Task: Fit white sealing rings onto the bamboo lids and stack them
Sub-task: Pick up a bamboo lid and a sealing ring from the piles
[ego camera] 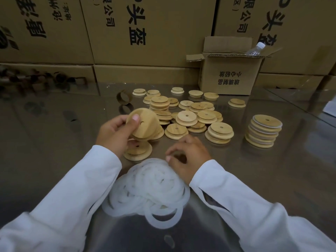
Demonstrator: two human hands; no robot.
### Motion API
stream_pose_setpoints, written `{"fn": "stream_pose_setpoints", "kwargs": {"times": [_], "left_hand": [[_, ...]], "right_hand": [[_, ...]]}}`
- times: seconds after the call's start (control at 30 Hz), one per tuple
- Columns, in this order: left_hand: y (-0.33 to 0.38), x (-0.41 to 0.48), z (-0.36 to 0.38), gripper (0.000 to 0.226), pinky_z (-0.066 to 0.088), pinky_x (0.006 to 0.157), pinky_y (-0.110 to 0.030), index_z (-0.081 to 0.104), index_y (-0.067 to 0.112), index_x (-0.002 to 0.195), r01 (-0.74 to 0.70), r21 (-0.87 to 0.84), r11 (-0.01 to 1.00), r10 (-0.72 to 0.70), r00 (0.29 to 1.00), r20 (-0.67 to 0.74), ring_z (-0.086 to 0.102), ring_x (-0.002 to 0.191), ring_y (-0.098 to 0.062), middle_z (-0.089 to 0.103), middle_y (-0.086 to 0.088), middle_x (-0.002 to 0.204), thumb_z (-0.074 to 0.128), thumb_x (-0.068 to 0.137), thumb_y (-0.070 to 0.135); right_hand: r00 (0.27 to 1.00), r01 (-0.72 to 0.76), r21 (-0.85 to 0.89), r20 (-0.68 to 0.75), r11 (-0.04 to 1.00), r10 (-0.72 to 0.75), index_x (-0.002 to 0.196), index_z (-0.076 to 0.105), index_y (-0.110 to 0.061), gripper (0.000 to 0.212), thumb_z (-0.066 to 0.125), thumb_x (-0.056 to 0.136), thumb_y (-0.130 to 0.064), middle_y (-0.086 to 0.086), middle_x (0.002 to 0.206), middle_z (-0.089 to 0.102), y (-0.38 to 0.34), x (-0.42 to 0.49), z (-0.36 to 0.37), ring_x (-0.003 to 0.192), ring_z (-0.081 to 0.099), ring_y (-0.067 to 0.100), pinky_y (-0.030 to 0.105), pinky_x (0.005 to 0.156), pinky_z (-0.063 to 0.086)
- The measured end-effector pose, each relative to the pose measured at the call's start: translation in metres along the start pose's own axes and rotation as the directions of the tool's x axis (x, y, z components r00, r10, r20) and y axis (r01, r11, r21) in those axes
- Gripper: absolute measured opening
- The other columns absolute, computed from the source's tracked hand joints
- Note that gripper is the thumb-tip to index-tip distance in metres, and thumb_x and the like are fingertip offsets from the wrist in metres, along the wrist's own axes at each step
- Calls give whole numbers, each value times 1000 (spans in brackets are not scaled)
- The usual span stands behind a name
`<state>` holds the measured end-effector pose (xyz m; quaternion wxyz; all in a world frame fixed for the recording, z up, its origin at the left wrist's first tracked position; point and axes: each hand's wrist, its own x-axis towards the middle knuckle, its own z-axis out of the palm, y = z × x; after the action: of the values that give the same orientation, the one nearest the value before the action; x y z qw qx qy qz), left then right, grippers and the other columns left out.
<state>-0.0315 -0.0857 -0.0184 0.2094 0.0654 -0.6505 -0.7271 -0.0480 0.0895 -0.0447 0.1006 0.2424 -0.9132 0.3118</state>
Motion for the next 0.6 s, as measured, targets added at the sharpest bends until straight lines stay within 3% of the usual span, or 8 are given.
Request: {"fn": "stream_pose_setpoints", "kwargs": {"times": [0.1, 0.3, 0.37, 0.5, 0.6], "left_hand": [[2, 1, -1, 15, 55, 54, -25, 66, 18, 74, 93, -131, 987, -95, 995, -8, 65, 82, -19, 66, -4, 85, 59, 86, 23], [-1, 2, -1, 12, 54, 52, -24, 65, 18, 78, 119, -135, 984, -113, 992, 52, 65, 78, -18, 65, -5, 86, 57, 87, 22], [-2, 3, 0, 11, 53, 51, -23, 64, 17, 80, 131, -124, 984, -124, 990, 65, 65, 78, -19, 65, -5, 86, 58, 87, 22], [-3, 4, -1, 11, 53, 50, -23, 64, 15, 81, 189, -134, 973, -178, 980, 89, 64, 81, -21, 64, -5, 88, 57, 87, 22], [-3, 2, 0, 11, 55, 52, -26, 63, 13, 83, 225, -133, 965, -210, 970, 119, 64, 84, -24, 64, -8, 90, 56, 88, 21]], "right_hand": [[993, -58, 56, 103, 997, 52, 90, 72, -32, 13, 60, 83, -30, -10, 94, 46, 1, 0, 0, 107, 40, 13, 30, 95, 34], [989, -75, 143, 138, 987, 55, 77, 71, -33, 4, 69, 77, -31, -9, 96, 51, -2, 0, -6, 100, 48, 12, 29, 90, 40], [990, -90, 199, 127, 976, 65, 67, 65, -35, 13, 71, 75, -27, -10, 93, 52, -3, 0, -5, 93, 52, 10, 25, 85, 43], [996, -94, 360, 31, 928, 89, 64, 58, -32, 24, 70, 78, -17, -10, 90, 56, -5, 0, -8, 89, 53, 7, 14, 74, 39], [972, 16, 563, -203, 826, 119, 68, 61, -27, 20, 69, 78, -10, -7, 81, 63, -7, 3, -17, 80, 59, 7, 19, 78, 45]]}}
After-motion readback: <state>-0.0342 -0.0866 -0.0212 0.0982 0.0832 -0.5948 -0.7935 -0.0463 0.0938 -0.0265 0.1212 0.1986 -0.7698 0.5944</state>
